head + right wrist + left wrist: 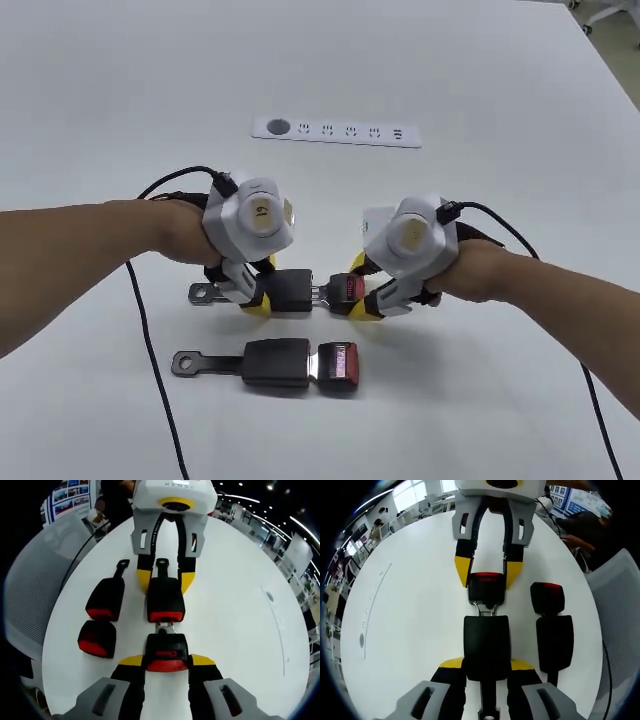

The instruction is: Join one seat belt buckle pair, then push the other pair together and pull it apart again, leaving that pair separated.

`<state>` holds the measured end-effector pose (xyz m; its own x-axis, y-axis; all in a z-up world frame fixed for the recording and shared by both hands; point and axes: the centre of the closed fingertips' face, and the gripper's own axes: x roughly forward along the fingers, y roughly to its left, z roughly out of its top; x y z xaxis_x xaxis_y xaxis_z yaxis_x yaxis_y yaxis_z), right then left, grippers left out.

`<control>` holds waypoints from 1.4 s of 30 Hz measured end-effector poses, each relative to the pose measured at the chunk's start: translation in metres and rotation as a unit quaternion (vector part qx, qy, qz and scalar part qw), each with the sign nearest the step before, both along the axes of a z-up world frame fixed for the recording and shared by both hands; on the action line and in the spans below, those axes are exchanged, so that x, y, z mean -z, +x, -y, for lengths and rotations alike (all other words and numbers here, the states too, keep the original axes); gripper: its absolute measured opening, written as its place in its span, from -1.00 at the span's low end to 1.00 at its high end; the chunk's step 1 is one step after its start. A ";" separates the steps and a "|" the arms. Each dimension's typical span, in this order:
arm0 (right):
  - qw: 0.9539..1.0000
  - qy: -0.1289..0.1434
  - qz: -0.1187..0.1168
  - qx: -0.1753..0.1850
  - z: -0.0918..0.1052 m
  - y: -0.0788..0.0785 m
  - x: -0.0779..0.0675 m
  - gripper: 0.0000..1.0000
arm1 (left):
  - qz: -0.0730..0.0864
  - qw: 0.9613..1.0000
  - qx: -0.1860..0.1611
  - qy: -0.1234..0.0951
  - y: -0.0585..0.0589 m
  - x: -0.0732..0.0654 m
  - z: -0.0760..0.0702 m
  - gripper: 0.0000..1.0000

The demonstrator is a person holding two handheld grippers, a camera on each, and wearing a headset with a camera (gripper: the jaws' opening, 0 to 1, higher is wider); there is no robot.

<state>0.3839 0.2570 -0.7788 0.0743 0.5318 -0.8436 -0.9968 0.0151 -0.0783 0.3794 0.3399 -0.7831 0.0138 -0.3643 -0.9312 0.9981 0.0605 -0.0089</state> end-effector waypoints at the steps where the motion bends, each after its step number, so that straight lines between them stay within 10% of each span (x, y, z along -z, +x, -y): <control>1: 1.000 -0.001 0.001 0.000 0.001 -0.001 -0.001 -0.43 | 0.000 1.000 0.000 0.000 0.000 0.000 0.000 -0.37; 42: 1.000 -0.002 0.012 -0.003 -0.014 -0.003 -0.003 -0.44 | 0.002 1.000 0.006 0.007 0.001 0.001 0.000 -0.38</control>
<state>0.3809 0.2706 -0.7758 0.0911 0.5288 -0.8439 -0.9947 0.0081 -0.1024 0.3801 0.3396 -0.7843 0.0138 -0.3512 -0.9362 0.9988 0.0489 -0.0037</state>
